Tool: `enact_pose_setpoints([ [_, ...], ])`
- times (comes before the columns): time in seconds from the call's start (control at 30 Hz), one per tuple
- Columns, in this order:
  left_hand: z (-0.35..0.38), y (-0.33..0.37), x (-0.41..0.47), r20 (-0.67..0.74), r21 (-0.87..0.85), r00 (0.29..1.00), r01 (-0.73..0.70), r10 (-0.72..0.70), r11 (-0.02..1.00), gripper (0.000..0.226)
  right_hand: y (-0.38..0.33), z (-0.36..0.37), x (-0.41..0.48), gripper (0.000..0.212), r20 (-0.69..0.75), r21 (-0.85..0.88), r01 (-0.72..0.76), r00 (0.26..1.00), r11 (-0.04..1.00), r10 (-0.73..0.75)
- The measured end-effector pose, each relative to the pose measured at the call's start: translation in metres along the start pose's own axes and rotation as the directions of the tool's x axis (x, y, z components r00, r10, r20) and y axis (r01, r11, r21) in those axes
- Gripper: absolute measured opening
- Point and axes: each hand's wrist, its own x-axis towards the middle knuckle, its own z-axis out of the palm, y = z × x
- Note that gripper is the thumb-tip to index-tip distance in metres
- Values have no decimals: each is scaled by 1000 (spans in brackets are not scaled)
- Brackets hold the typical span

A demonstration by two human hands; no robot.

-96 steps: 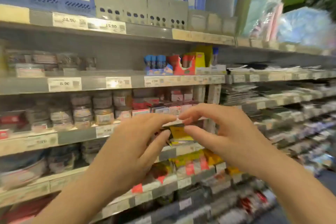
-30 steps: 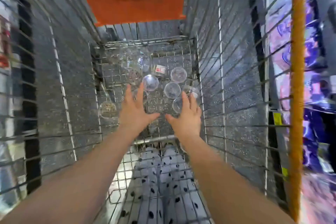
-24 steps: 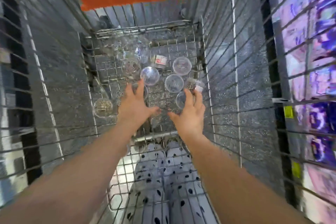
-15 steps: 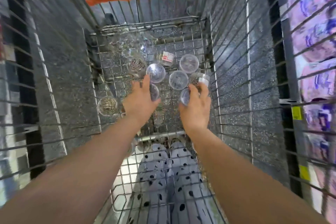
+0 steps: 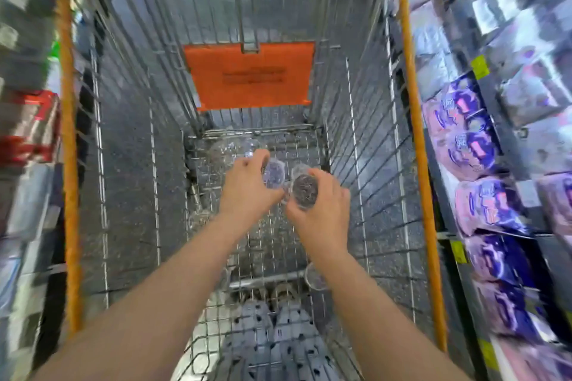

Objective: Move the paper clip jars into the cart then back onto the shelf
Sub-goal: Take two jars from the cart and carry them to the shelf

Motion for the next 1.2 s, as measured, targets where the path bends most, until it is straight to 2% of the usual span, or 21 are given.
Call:
enact_pose_setpoints([
  [0.13,-52,31,-27,-50,-65,993,-113,109,992,53,-30,-49,-9,55,-33,84,123,992,989,-120],
  [0.23,-94,60,-55,-114,-113,970,-229,216,967,45,-57,-88,-15,48,-70,158,223,974,962,-215],
  [0.3,-119,80,-80,-170,-154,952,-279,253,948,49,-76,-115,-24,42,-117,250,325,945,912,-305],
  [0.37,-137,97,-103,-249,-160,934,-300,255,940,60,-93,-140,-34,47,-162,301,410,912,861,-378],
  [0.53,-167,144,-166,-383,-151,874,-378,299,913,60,-109,-202,-63,35,-263,362,590,807,722,-529],
  [0.67,-170,170,-218,-479,-169,860,-284,173,944,76,-114,-248,-87,48,-256,359,671,739,648,-623],
  [0.77,-171,178,-251,-532,-224,841,-249,96,942,61,-122,-273,-105,53,-207,387,688,714,614,-669],
  [0.87,-180,172,-292,-579,-326,813,-289,51,900,51,-139,-285,-132,54,-198,455,718,658,527,-726],
  [0.97,-200,151,-336,-675,-323,738,-286,-8,902,40,-168,-275,-163,57,-162,536,724,592,433,-790],
  [1.1,-235,109,-402,-760,-274,643,-186,-93,944,38,-221,-248,-216,55,-120,596,737,475,319,-872],
  [1.2,-261,66,-456,-816,-273,556,-127,-160,954,44,-263,-221,-264,53,-50,686,685,383,247,-922],
])
